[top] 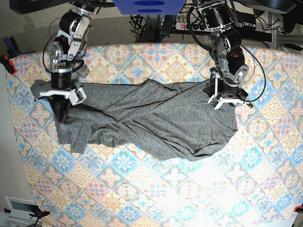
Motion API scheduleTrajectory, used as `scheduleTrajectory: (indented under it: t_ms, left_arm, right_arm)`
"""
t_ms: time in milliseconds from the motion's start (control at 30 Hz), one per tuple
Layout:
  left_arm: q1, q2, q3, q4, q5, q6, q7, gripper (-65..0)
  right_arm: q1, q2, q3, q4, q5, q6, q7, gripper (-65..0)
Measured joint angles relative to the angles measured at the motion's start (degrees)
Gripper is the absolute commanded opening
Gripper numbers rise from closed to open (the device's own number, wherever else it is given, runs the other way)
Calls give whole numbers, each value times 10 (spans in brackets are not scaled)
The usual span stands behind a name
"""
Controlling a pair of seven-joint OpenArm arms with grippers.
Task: Layout the t-shirt on the table in an organized manner, then fold the t-shirt properly
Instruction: 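Lay the fabric down and move the right gripper to the shirt edge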
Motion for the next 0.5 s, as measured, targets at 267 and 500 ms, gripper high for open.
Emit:
scheduleTrajectory:
  t_ms: [267, 500]
  left_arm:
    - [0, 0, 0, 0, 0, 0, -1, -458]
    - [0, 0, 0, 0, 1, 0, 0, -457]
  right_arm:
    - [0, -3, 4, -55, -1, 4, 1, -650]
    - [-10, -17, -8, -78, -1, 5, 1, -534]
